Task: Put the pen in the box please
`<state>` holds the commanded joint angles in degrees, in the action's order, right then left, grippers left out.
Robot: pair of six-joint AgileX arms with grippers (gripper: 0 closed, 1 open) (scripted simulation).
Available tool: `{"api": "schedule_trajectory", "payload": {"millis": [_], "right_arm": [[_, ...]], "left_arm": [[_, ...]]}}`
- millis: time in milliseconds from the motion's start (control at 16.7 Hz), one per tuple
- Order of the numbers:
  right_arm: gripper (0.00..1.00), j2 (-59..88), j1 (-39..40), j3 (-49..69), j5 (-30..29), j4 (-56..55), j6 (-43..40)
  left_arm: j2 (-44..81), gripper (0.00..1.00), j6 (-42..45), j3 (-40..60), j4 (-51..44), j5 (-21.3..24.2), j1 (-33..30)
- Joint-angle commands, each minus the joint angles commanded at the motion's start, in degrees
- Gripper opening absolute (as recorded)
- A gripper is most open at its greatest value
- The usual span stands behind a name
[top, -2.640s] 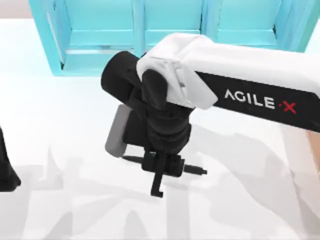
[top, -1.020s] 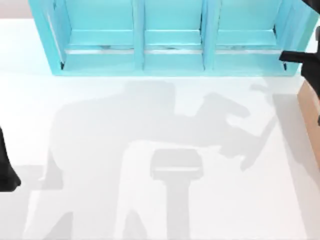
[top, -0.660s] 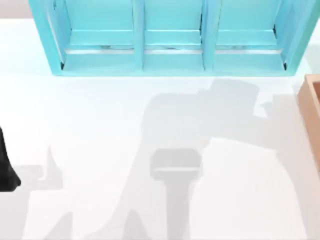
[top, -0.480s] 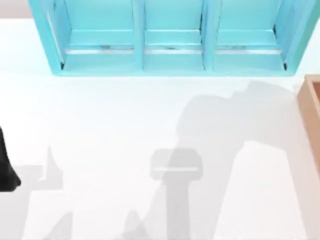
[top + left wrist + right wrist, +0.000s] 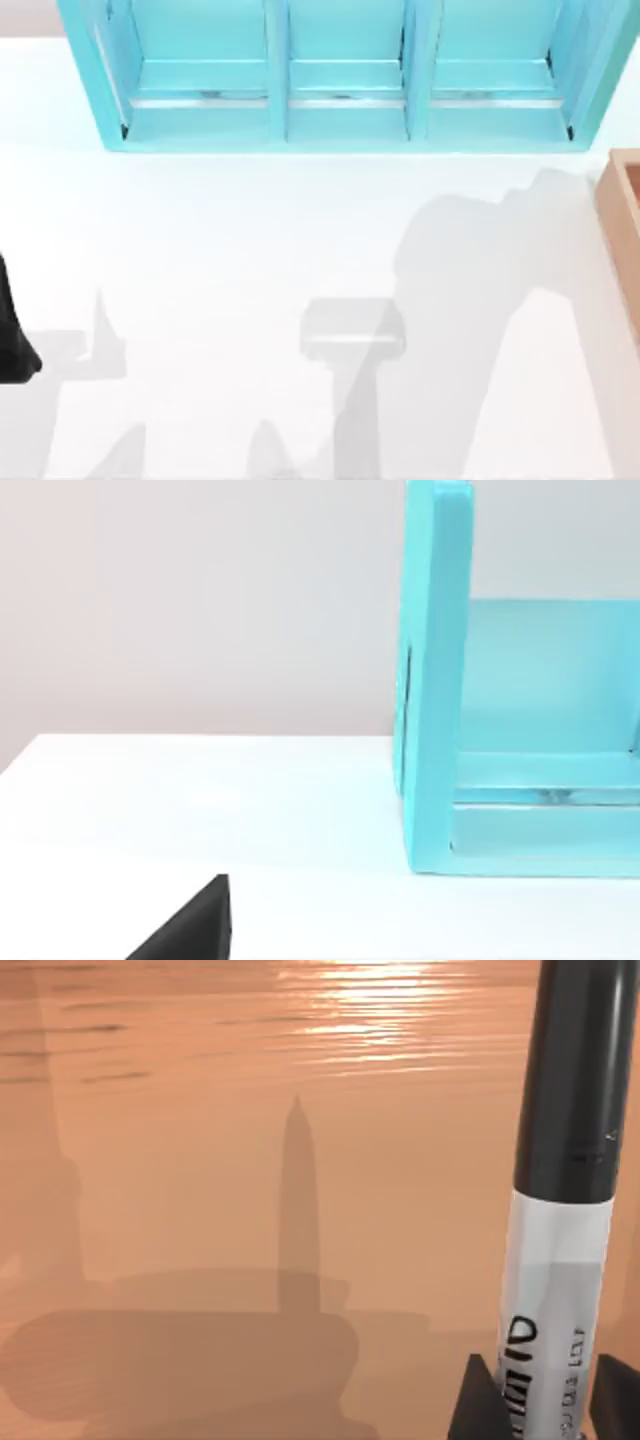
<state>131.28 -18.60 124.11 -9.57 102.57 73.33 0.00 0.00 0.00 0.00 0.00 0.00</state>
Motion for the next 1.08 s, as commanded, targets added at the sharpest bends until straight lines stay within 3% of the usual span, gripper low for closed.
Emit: {"api": "schedule_trajectory", "payload": {"millis": [600, 1080], "right_arm": [[0.00, -2.42, 11.45, -10.75, -0.88, -7.76, 6.63], [0.00, -6.31, 3.45, -22.96, 0.36, -15.72, 2.93]], "left_arm": [[0.00, 1.00, 0.00, 0.00, 0.00, 0.00, 0.00], [0.00, 1.00, 0.00, 0.00, 0.00, 0.00, 0.00]]}}
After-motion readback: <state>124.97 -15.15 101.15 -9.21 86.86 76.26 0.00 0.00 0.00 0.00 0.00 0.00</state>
